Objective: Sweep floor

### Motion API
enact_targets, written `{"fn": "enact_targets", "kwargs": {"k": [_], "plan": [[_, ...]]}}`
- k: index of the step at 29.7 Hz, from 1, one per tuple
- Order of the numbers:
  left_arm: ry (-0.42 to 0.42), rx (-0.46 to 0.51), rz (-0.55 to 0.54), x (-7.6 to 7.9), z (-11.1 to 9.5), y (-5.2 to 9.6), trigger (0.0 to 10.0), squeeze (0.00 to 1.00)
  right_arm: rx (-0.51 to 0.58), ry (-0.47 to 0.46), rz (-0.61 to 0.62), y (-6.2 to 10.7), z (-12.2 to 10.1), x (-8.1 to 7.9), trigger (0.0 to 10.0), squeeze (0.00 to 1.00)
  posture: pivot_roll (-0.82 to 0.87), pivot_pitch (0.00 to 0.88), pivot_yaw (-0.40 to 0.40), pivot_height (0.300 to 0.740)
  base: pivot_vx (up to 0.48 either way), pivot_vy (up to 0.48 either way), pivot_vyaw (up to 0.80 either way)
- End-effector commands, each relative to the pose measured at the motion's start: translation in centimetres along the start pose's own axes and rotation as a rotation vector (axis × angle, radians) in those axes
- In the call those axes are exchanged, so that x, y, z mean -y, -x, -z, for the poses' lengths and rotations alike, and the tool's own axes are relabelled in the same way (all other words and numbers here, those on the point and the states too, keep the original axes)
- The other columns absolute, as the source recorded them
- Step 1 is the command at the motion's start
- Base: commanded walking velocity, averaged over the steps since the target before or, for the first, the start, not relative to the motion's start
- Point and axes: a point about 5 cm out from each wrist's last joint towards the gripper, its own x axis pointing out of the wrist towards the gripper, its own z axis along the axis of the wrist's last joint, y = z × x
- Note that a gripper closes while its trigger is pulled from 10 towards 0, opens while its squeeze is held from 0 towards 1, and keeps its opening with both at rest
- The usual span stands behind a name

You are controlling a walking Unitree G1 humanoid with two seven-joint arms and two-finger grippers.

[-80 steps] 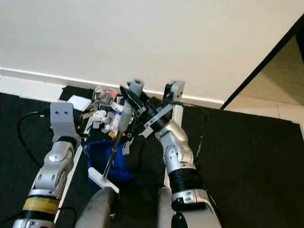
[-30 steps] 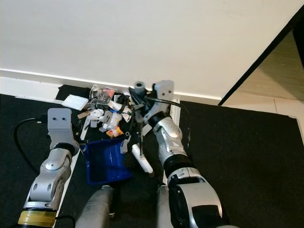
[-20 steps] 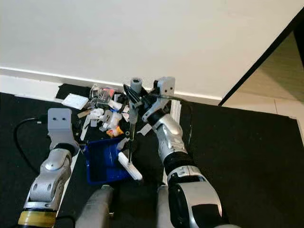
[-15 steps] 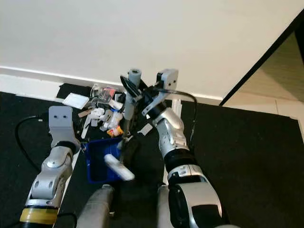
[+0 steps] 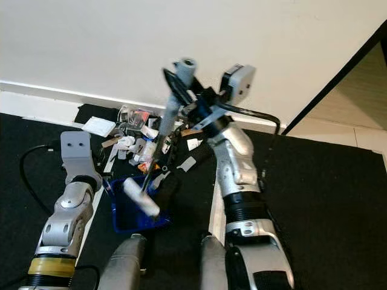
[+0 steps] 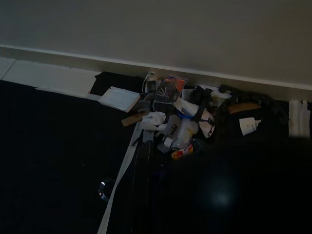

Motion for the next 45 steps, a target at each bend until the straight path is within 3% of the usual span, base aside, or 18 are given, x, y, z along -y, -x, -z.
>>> {"fn": "enact_targets", "kwargs": {"k": [1,6,10,15,19,23,26,28,30,31,32,36,43,44,45], "plan": [[0.072,-0.093,0.056,1.5,2.0,0.4,10.0,0.00,-0.040,0.065,0.072,0.6,0.5,0.7,10.0,0.00,0.06,0.263,-0.014,0.740,0.000,0.000,0.00],[0.069,-0.095,0.056,1.4,2.0,0.7,10.0,0.00,-0.105,0.104,0.224,1.4,2.5,2.2,10.0,0.00,0.07,0.283,-0.013,0.740,0.000,0.000,0.00],[0.067,-0.096,0.055,1.4,2.1,0.9,10.0,0.00,-0.116,0.084,0.253,1.6,3.6,2.3,10.0,0.00,0.09,0.300,-0.014,0.740,0.000,0.000,0.00],[0.069,-0.099,0.038,0.7,1.9,2.6,10.0,0.00,-0.191,0.025,0.209,1.3,6.6,0.5,10.0,0.00,0.15,0.365,-0.020,0.740,0.000,0.000,0.00],[0.075,-0.095,0.024,0.1,1.5,3.8,10.0,0.00,-0.219,0.008,0.206,0.9,7.5,-0.2,10.0,0.00,0.20,0.389,-0.019,0.740,0.000,0.000,0.00],[0.075,-0.095,0.017,-0.4,1.5,4.4,10.0,0.00,-0.201,-0.078,0.199,0.2,8.0,-1.0,10.0,0.00,0.22,0.382,-0.016,0.740,0.000,0.000,0.00],[0.073,-0.098,0.017,-0.4,1.5,4.4,10.0,0.00,-0.155,-0.251,0.148,-1.0,8.2,-2.4,10.0,0.00,0.21,0.361,-0.020,0.740,0.000,0.000,0.00],[0.077,-0.094,0.021,-0.1,1.3,4.1,10.0,0.00,-0.124,-0.380,0.049,-2.1,8.2,-4.0,10.0,0.00,0.20,0.352,-0.025,0.740,0.000,0.000,0.00],[0.077,-0.094,0.021,-0.1,1.3,4.1,10.0,0.00,-0.124,-0.380,0.049,-2.1,8.2,-4.0,10.0,0.00,0.20,0.352,-0.025,0.740,0.000,0.000,0.00],[0.083,-0.096,0.030,0.3,1.2,4.0,10.0,0.00,-0.107,-0.450,-0.063,-2.8,8.2,-5.7,10.0,0.00,0.19,0.346,-0.029,0.740,0.000,0.000,0.00],[0.083,-0.096,0.030,0.3,1.2,4.0,10.0,0.00,-0.107,-0.450,-0.063,-2.8,8.2,-5.7,10.0,0.00,0.19,0.346,-0.029,0.740,0.000,0.000,0.00],[0.090,-0.105,0.043,0.8,1.3,3.8,10.0,0.00,-0.088,-0.506,-0.304,-3.6,7.8,-8.8,10.0,0.00,0.16,0.329,-0.037,0.740,0.000,0.000,0.00],[0.096,-0.106,0.049,1.2,1.4,3.4,10.0,0.00,-0.076,-0.513,-0.369,-3.4,7.3,-9.3,10.0,0.00,0.15,0.318,-0.043,0.740,0.000,0.000,0.00],[0.108,-0.097,0.045,1.4,1.3,2.8,10.0,0.00,-0.045,-0.455,-0.384,-2.8,5.9,-8.4,10.0,0.00,0.12,0.295,-0.062,0.740,0.000,0.000,0.00],[0.108,-0.097,0.045,1.4,1.3,2.8,10.0,0.00,-0.045,-0.455,-0.384,-2.8,5.9,-8.4,10.0,0.00,0.12,0.295,-0.062,0.740,0.000,0.000,0.00]]}}
